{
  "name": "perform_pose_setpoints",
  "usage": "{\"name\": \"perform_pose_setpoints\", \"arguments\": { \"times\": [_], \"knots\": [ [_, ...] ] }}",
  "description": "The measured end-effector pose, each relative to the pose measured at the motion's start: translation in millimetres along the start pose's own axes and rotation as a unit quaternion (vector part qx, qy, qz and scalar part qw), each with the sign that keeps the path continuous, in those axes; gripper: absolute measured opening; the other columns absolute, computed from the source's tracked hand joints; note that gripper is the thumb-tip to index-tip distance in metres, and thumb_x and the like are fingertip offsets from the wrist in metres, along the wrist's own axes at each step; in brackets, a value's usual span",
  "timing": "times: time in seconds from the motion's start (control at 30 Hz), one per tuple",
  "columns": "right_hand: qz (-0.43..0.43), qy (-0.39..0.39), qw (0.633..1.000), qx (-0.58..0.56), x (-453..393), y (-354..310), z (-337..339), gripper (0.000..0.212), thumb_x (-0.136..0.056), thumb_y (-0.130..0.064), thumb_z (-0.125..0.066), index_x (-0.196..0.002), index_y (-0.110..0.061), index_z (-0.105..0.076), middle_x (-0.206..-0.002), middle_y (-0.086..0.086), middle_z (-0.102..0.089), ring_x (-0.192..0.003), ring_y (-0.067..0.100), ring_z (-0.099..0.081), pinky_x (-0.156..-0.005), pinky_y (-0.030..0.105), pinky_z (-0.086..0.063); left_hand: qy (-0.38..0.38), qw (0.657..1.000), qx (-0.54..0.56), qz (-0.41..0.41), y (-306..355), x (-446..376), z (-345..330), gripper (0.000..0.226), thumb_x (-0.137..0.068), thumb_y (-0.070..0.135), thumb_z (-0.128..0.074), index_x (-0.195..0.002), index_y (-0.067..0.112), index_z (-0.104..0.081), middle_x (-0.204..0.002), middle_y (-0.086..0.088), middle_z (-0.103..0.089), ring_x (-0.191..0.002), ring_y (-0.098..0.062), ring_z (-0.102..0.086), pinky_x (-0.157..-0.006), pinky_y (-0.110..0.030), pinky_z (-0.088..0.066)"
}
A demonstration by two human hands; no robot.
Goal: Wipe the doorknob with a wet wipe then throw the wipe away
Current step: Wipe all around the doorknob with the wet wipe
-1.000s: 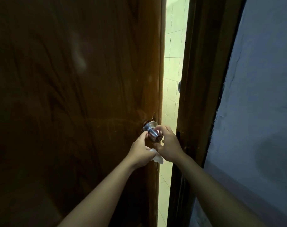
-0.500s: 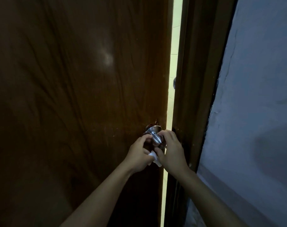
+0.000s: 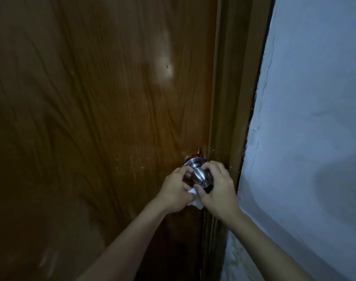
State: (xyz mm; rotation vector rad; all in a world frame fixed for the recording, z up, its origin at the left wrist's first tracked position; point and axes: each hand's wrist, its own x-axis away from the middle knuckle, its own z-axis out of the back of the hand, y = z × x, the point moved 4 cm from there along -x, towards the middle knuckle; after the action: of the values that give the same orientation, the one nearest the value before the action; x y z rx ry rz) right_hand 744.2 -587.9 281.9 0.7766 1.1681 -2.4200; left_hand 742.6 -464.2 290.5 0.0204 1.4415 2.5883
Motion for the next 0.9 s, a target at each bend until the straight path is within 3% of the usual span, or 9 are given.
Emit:
{"name": "perform_pose_setpoints", "arguments": {
  "times": [0.07,0.2,0.37,0.43,0.53,0.6,0.7,0.8,0.9],
  "knots": [
    [0.004,-0.018,1.000,-0.021,1.4,1.8,4.1,0.048,-0.068,-0.013,-0.075,-0.111,-0.018,-0.052,-0.116,-0.002,-0.049,-0.107,0.014,-0.048,-0.086,0.027,-0.047,-0.002,1.000,-0.001,0.005,1.9,3.0,-0.5,0.064,-0.070,-0.002,-0.070,-0.124,0.021,-0.045,-0.118,0.000,-0.049,-0.085,-0.022,-0.065,-0.064,-0.026,-0.054],
    [-0.018,-0.032,0.995,-0.093,0.8,7.9,11.6,0.053,-0.070,-0.009,-0.074,-0.115,-0.022,-0.050,-0.111,-0.012,-0.047,-0.102,0.002,-0.050,-0.079,0.013,-0.047,-0.009,0.999,-0.036,-0.004,7.4,0.1,5.4,0.062,-0.070,-0.004,-0.068,-0.122,0.019,-0.047,-0.116,-0.004,-0.055,-0.078,-0.017,-0.063,-0.063,-0.025,-0.052],
    [-0.201,0.026,0.964,-0.174,24.6,26.4,4.2,0.041,-0.075,0.009,-0.058,-0.102,-0.021,-0.053,-0.102,0.001,-0.058,-0.096,0.014,-0.058,-0.071,0.022,-0.050,-0.006,0.999,-0.053,-0.007,9.0,-0.8,9.8,0.061,-0.070,-0.004,-0.067,-0.123,0.017,-0.048,-0.112,0.002,-0.053,-0.071,-0.009,-0.057,-0.060,-0.021,-0.049],
    [-0.256,-0.044,0.945,-0.196,29.9,29.5,-5.9,0.033,-0.077,0.008,-0.057,-0.097,-0.017,-0.058,-0.094,-0.001,-0.061,-0.095,0.019,-0.060,-0.074,0.024,-0.050,-0.006,0.999,-0.048,-0.008,8.8,-0.6,10.7,0.061,-0.070,-0.005,-0.066,-0.124,0.018,-0.047,-0.113,0.003,-0.052,-0.070,-0.008,-0.058,-0.058,-0.020,-0.049],
    [-0.306,-0.153,0.883,-0.323,33.3,20.1,-16.6,0.030,-0.078,-0.002,-0.064,-0.104,-0.016,-0.060,-0.100,0.003,-0.065,-0.093,0.016,-0.064,-0.076,0.029,-0.055,-0.007,0.999,-0.040,-0.006,5.9,-1.3,13.6,0.064,-0.070,-0.003,-0.067,-0.126,0.019,-0.046,-0.120,0.001,-0.055,-0.069,-0.009,-0.060,-0.060,-0.022,-0.050],
    [-0.279,-0.144,0.890,-0.331,29.9,14.7,-11.4,0.022,-0.079,-0.004,-0.066,-0.098,-0.016,-0.064,-0.094,0.009,-0.069,-0.081,0.016,-0.068,-0.064,0.026,-0.056,-0.016,0.999,-0.033,-0.007,4.5,0.2,16.3,0.066,-0.071,-0.002,-0.068,-0.129,0.019,-0.043,-0.123,-0.001,-0.056,-0.070,-0.012,-0.062,-0.063,-0.023,-0.051],
    [-0.171,-0.104,0.955,-0.219,20.7,8.9,4.9,0.014,-0.080,-0.008,-0.065,-0.086,-0.020,-0.069,-0.084,0.006,-0.071,-0.069,0.013,-0.068,-0.054,0.021,-0.054,-0.016,0.998,-0.031,-0.042,6.0,4.3,23.0,0.063,-0.073,0.003,-0.070,-0.127,0.020,-0.044,-0.121,0.001,-0.056,-0.073,-0.012,-0.065,-0.063,-0.022,-0.054],
    [-0.039,-0.034,0.995,-0.082,-0.1,-2.0,24.6,0.014,-0.080,-0.013,-0.065,-0.090,-0.022,-0.069,-0.088,-0.008,-0.070,-0.074,0.006,-0.066,-0.063,0.019,-0.055,0.031,0.989,-0.037,-0.137,17.6,5.3,34.9,0.042,-0.075,0.007,-0.070,-0.111,0.024,-0.058,-0.111,-0.001,-0.060,-0.083,-0.012,-0.064,-0.070,-0.021,-0.055],
    [0.083,0.052,0.995,0.019,-26.2,-19.7,38.5,0.018,-0.078,-0.006,-0.067,-0.095,-0.010,-0.070,-0.096,-0.005,-0.067,-0.088,0.002,-0.061,-0.080,0.006,-0.046,0.117,0.963,-0.092,-0.226,34.0,1.3,44.9,0.025,-0.078,0.011,-0.069,-0.101,0.020,-0.066,-0.103,0.007,-0.062,-0.089,-0.003,-0.059,-0.078,-0.010,-0.048]
  ]
}}
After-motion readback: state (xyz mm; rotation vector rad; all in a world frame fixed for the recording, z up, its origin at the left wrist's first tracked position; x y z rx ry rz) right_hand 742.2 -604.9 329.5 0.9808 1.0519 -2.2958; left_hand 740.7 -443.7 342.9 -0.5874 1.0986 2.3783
